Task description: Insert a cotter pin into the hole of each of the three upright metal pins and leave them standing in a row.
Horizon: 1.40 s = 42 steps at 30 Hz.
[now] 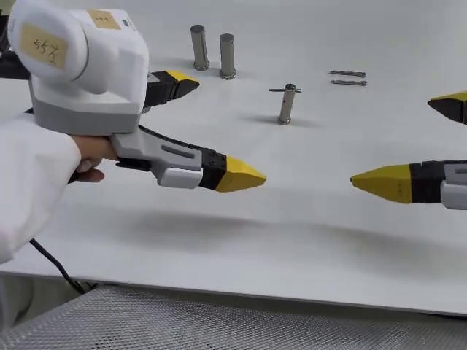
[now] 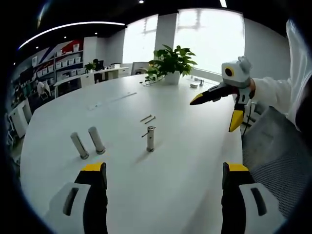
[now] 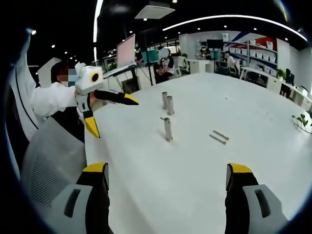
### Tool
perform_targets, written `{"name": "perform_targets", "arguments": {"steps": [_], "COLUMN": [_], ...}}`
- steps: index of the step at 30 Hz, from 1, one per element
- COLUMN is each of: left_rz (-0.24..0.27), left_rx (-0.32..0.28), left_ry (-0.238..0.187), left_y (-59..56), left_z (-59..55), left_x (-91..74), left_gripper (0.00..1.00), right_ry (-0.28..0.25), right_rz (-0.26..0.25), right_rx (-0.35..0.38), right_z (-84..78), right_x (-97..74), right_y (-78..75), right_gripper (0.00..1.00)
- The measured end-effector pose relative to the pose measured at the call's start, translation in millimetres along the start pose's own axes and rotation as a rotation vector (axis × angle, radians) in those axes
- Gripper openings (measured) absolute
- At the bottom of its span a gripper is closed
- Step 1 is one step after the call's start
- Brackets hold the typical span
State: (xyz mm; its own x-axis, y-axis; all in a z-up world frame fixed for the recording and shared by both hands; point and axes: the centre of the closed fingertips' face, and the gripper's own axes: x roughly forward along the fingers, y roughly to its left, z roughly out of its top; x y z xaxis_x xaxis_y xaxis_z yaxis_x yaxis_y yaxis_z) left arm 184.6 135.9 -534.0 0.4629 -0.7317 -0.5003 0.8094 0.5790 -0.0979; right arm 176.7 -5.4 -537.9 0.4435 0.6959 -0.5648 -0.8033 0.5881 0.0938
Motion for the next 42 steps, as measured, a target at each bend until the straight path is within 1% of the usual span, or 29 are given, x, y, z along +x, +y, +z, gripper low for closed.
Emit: {"name": "perform_targets", "arguments": {"steps": [5,8,9,10,13,14,15,17,20,21,22,23,24,25,26,27,28,29,30,32,35,37,40,42], "left_rz": [0.002,0.016,0.024,0.04,0.059,0.071,0.074,0.102,0.139,0.159,0.173,0.179,0.193,0.198,0.218,0.23,0.246,0.25,0.26,0.276,0.288,0.292,0.295,0.296], "left_rx": [0.0,0.011,0.022,0.043,0.055,0.057,0.055,0.046,0.037,0.032,0.029,0.028,0.016,0.01,-0.01,-0.013,-0.017,-0.019,-0.014,-0.019,-0.002,-0.007,-0.021,-0.019], "left_ry": [-0.007,-0.007,-0.008,-0.002,0.003,0.002,0.003,-0.004,-0.001,-0.001,-0.001,-0.002,-0.009,-0.015,-0.035,-0.045,-0.047,-0.046,-0.043,-0.046,-0.033,-0.03,-0.032,-0.026], "left_y": [7.5,15.8,19.2,25.5,37.6,43.3,45.4,60.7,79.6,87.9,93.4,96.2,106.4,109.2,120.6,126.8,135.7,138.5,146.9,158.8,170.0,177.1,184.7,188.0], "left_z": [1.8,2.9,3.3,3.0,3.2,4.1,4.2,4.7,2.7,2.3,2.1,2.3,3.9,4.8,9.2,11.4,12.4,12.5,12.4,12.8,12.9,12.7,12.0,10.6], "left_x": [-3.2,-5.6,-6.3,-7.6,-9.0,-9.4,-9.6,-10.2,-10.2,-10.2,-10.3,-10.2,-10.1,-10.1,-10.4,-10.7,-10.6,-10.5,-9.3,-7.0,-1.6,3.7,11.4,17.1], "left_gripper": [0.98,0.97,0.95,0.94,0.93,0.92,0.92,0.92,0.9,0.89,0.89,0.88,0.88,0.87,0.85,0.84,0.82,0.81,0.8,0.79,0.75,0.73,0.71,0.67], "right_ry": [-0.011,-0.007,-0.006,-0.004,0.002,-0.002,-0.003,-0.004,-0.005,-0.006,-0.006,-0.005,-0.003,-0.002,-0.003,-0.004,-0.005,-0.005,-0.004,-0.001,0.001,-0.003,-0.005,-0.004], "right_rz": [-0.006,-0.005,-0.005,-0.006,-0.01,-0.011,-0.012,-0.014,-0.011,-0.01,-0.01,-0.009,-0.01,-0.013,-0.016,-0.019,-0.021,-0.023,-0.023,-0.025,-0.032,-0.045,-0.057,-0.062], "right_rx": [0.02,0.023,0.023,0.023,0.025,0.032,0.034,0.039,0.041,0.043,0.043,0.043,0.044,0.044,0.04,0.039,0.039,0.043,0.046,0.049,0.055,0.054,0.063,0.067], "right_z": [0.6,-1.3,-1.8,-2.4,-3.8,-3.5,-3.3,-3.3,-3.3,-3.0,-3.0,-3.0,-3.3,-3.2,-2.7,-2.3,-2.0,-2.0,-3.4,-6.0,-7.1,-7.3,-7.6,-7.8], "right_x": [-1.7,-1.7,-1.8,-1.9,-2.3,-2.4,-2.5,-2.5,-2.4,-2.4,-2.5,-2.6,-2.9,-3.3,-4.4,-5.7,-6.7,-8.0,-8.9,-10.4,-11.8,-12.8,-14.5,-16.0], "right_y": [1.6,2.9,3.3,3.5,2.9,2.8,2.6,2.7,4.3,5.1,5.5,5.6,5.8,5.7,5.6,5.1,4.8,4.1,2.8,1.0,-0.2,-3.4,-8.1,-10.4], "right_gripper": [0.98,0.98,0.98,0.98,0.98,0.98,0.96,0.96,0.96,0.96,0.96,0.96,0.96,0.97,0.97,0.97,0.97,0.97,0.97,0.97,0.97,0.97,0.97,0.97]}}
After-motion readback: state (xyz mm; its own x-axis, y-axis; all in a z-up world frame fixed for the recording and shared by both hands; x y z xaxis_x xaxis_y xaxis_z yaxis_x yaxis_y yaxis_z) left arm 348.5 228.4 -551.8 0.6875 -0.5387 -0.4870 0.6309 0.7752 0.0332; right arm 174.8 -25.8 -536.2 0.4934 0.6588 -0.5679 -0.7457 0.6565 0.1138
